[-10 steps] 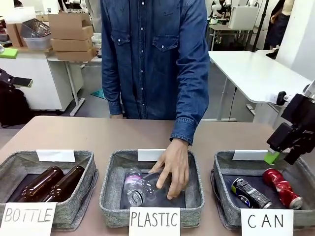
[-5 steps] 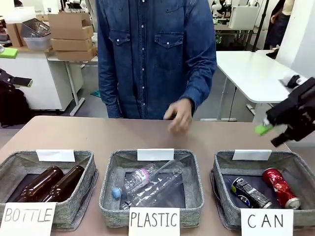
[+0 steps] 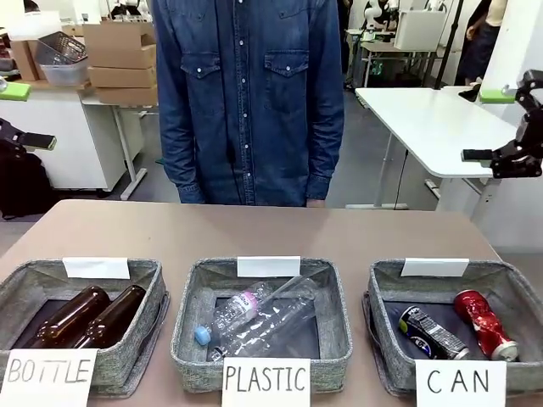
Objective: Sort the can waste into the basket.
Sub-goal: Pick up the can waste from the table and place it in the right Fabric basket.
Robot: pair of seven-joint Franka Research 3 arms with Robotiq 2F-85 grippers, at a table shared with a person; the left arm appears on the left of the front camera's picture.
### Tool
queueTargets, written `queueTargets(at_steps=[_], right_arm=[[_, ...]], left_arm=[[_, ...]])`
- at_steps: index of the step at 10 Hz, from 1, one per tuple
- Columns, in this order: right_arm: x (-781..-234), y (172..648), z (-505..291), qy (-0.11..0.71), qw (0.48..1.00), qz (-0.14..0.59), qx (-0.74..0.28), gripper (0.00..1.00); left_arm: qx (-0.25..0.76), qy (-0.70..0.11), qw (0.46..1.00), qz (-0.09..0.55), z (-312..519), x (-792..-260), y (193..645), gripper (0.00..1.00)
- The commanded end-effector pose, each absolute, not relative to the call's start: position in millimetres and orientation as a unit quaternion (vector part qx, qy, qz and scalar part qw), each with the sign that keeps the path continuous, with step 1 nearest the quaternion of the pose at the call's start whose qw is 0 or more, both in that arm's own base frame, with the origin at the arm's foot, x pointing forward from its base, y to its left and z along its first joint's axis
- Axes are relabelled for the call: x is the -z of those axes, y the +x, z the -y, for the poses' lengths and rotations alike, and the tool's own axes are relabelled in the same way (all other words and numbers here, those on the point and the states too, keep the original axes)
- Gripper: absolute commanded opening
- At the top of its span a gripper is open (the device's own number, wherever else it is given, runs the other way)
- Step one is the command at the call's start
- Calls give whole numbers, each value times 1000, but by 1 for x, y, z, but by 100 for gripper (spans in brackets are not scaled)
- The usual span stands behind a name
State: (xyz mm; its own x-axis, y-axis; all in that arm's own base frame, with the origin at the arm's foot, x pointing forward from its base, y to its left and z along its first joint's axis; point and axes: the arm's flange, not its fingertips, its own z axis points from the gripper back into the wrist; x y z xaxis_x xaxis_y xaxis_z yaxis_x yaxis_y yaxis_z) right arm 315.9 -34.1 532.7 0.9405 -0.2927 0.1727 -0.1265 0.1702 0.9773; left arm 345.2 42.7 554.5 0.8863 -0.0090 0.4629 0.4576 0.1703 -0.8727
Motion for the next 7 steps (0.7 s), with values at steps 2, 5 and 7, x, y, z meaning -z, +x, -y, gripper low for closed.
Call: queueTargets(at_steps=[2, 5, 7], right_arm=[[-532, 305, 23, 587, 798, 136, 23, 100], [-532, 305, 23, 587, 798, 136, 23, 100], [-532, 305, 23, 587, 798, 136, 23, 100]], left_arm=[[154, -633, 736, 181, -41, -559, 345, 96], [154, -633, 736, 181, -41, -559, 345, 96], [154, -633, 736, 181, -41, -559, 345, 96]])
